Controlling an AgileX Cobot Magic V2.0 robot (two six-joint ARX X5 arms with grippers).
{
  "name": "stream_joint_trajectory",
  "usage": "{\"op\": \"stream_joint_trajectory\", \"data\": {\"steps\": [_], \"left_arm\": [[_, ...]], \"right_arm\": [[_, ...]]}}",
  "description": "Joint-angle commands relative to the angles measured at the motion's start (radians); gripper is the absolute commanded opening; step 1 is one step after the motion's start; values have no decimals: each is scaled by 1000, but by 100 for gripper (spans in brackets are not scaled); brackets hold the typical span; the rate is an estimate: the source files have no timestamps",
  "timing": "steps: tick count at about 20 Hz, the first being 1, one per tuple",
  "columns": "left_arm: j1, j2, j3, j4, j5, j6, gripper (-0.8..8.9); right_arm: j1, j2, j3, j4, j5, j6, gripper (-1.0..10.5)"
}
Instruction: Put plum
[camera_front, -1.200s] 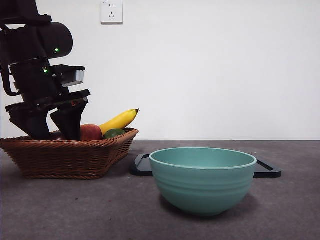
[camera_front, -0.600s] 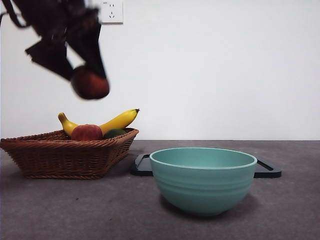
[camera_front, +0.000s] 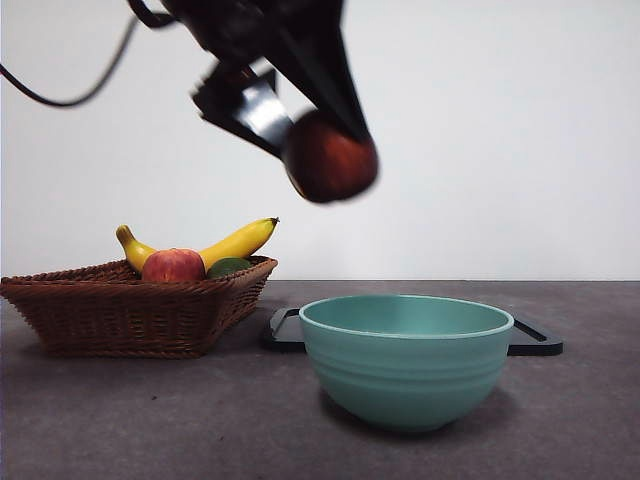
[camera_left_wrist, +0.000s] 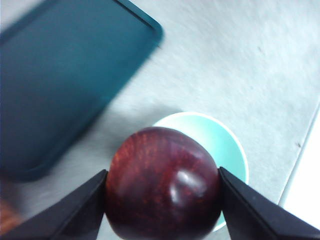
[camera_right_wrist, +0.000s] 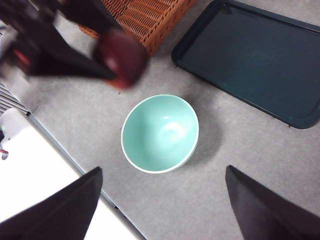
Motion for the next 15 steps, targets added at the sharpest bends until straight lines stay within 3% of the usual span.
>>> {"op": "stream_joint_trajectory", "data": {"steps": [1, 15], "left_arm": [[-47, 68, 21, 12, 2, 6, 271], [-172, 316, 21, 86, -111, 66, 271]], "right_arm": [[3, 5, 19, 8, -2, 11, 393], [3, 5, 19, 8, -2, 11, 393]]}}
